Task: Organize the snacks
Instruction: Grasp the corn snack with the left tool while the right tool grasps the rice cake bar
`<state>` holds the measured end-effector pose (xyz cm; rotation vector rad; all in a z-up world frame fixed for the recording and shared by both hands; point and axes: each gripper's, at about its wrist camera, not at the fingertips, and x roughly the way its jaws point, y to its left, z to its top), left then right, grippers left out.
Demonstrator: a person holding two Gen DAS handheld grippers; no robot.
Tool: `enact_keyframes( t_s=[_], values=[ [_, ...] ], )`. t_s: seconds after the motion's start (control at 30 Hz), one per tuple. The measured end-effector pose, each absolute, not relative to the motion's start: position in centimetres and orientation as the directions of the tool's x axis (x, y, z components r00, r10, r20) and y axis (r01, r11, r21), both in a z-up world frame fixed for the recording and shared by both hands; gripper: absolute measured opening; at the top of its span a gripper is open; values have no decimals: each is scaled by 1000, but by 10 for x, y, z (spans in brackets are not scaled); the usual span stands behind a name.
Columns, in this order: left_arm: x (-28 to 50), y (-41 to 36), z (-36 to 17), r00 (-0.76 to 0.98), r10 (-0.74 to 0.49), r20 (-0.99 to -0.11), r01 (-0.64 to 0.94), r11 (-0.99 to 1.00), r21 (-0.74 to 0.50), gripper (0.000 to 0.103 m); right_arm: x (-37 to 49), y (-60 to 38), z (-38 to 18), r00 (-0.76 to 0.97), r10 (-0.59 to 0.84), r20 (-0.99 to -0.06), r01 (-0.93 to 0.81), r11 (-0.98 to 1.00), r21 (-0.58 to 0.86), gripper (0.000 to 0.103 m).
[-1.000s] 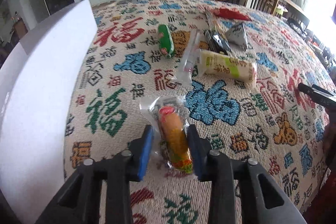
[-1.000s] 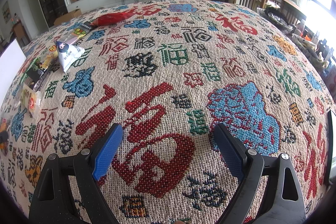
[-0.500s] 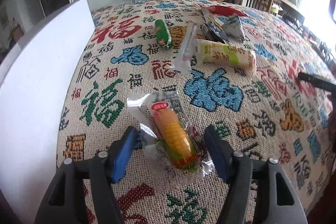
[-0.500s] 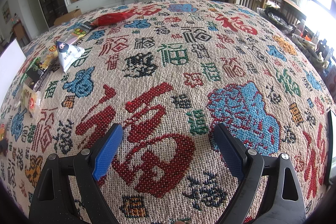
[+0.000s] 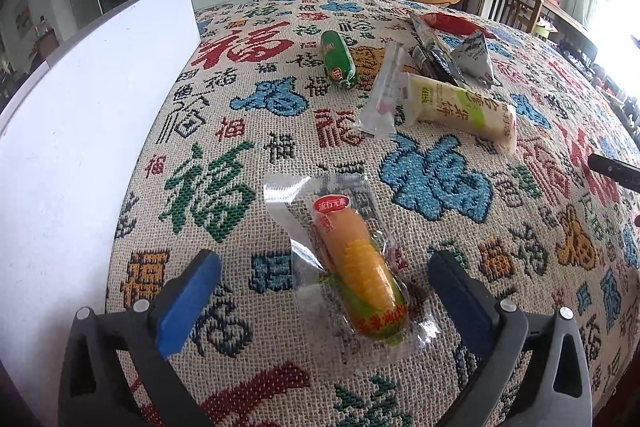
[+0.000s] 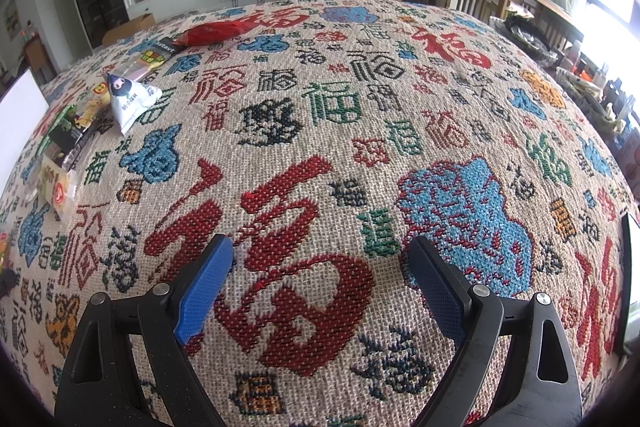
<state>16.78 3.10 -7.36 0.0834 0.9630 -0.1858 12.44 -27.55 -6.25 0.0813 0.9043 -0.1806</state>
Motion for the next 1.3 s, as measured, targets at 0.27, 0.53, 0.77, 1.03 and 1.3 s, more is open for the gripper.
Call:
enact_keyframes(
  t_s=[0.27, 0.53, 0.77, 1.03, 1.3],
  values=[
    [169, 31, -74, 558, -121, -821, 192, 981, -14, 103, 164, -130, -10, 569, 267, -778, -348, 935, 66, 90],
    [169, 31, -74, 558, -124, -820, 193, 981, -17, 103, 226, -51, -43, 370, 130, -920, -448, 893, -54, 41],
    [168, 35, -72, 520, -155, -840, 245, 969, -27, 103, 192, -104, -39, 137, 288, -948, -298, 924, 238, 38],
    [168, 42, -52, 431, -260, -864, 259, 953, -157, 76, 173, -126, -30, 199, 316, -928, -223, 936, 271, 67],
    [168, 32, -43, 496, -198, -846, 225, 970, -95, 22, 182, -86, -40, 230, 222, -948, -309, 940, 145, 48]
  ],
)
